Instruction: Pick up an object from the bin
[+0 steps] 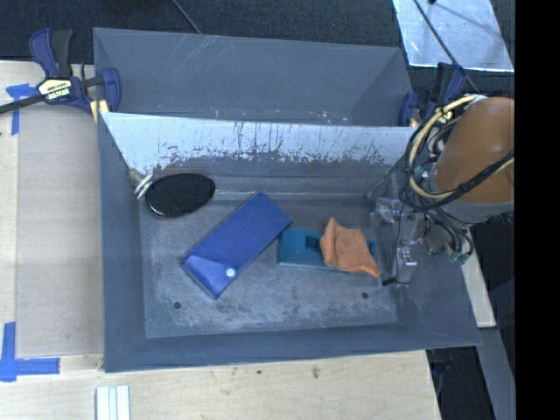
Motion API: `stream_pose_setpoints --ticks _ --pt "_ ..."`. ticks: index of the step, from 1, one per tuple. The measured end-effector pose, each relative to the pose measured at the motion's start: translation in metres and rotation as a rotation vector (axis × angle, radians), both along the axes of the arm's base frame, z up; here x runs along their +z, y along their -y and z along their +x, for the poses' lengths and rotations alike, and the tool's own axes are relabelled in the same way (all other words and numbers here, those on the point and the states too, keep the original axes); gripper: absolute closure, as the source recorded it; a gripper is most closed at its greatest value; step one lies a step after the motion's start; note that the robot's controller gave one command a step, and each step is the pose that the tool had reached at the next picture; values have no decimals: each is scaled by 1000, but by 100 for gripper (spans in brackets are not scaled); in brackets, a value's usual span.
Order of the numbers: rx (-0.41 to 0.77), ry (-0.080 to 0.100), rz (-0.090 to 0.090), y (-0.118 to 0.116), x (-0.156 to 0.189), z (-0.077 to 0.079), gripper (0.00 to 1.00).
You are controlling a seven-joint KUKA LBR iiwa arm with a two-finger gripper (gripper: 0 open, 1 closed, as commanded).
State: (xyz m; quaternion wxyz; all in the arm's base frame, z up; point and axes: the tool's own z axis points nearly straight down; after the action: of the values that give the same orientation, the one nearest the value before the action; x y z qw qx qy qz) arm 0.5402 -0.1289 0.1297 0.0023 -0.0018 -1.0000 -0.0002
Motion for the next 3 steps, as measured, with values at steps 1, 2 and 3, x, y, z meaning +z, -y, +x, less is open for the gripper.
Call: stream_pose_setpoints --ticks 1,2,3 --pt "3 8 -1 0 4 2 0" --pt "34 13 -3 -17 -37 21 0" --pt "-63 3 -1 -22 -59 14 100"
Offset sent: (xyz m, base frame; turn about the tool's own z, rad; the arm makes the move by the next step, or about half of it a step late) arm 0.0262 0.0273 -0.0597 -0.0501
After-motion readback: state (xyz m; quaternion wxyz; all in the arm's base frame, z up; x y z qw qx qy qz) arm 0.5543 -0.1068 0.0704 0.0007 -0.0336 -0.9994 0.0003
